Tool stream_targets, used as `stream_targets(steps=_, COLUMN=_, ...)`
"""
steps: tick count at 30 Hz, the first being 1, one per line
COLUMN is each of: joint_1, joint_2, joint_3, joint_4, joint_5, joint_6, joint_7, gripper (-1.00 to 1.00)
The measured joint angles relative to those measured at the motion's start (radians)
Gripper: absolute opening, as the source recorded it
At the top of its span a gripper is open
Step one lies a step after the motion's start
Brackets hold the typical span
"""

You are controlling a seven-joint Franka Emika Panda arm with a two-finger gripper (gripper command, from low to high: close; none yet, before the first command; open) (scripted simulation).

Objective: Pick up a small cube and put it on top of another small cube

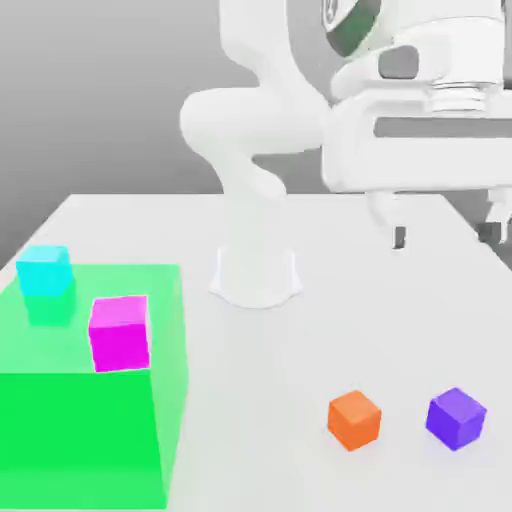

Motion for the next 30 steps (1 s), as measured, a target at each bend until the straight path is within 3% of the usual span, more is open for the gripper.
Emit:
stream_targets(steps=10, joint_1=0.146, joint_2=0.369, joint_3=0.057, joint_4=-0.078, joint_5=-0.11, joint_6=0.158, joint_7=0.108, gripper=0.0)
stream_targets(steps=15, joint_1=0.242, joint_2=0.55, joint_3=-0.049, joint_4=-0.048, joint_5=-0.219, joint_6=0.289, joint_7=0.193, gripper=0.0)
stream_targets(steps=16, joint_1=0.258, joint_2=0.57, joint_3=-0.066, joint_4=-0.044, joint_5=-0.227, joint_6=0.305, joint_7=0.198, gripper=-1.0)
stream_targets(steps=23, joint_1=0.256, joint_2=0.567, joint_3=-0.064, joint_4=-0.045, joint_5=-0.228, joint_6=0.304, joint_7=0.2, gripper=-1.0)
stream_targets(steps=30, joint_1=0.175, joint_2=0.36, joint_3=0.031, joint_4=-0.1, joint_5=-0.052, joint_6=0.161, joint_7=0.132, gripper=-1.0)
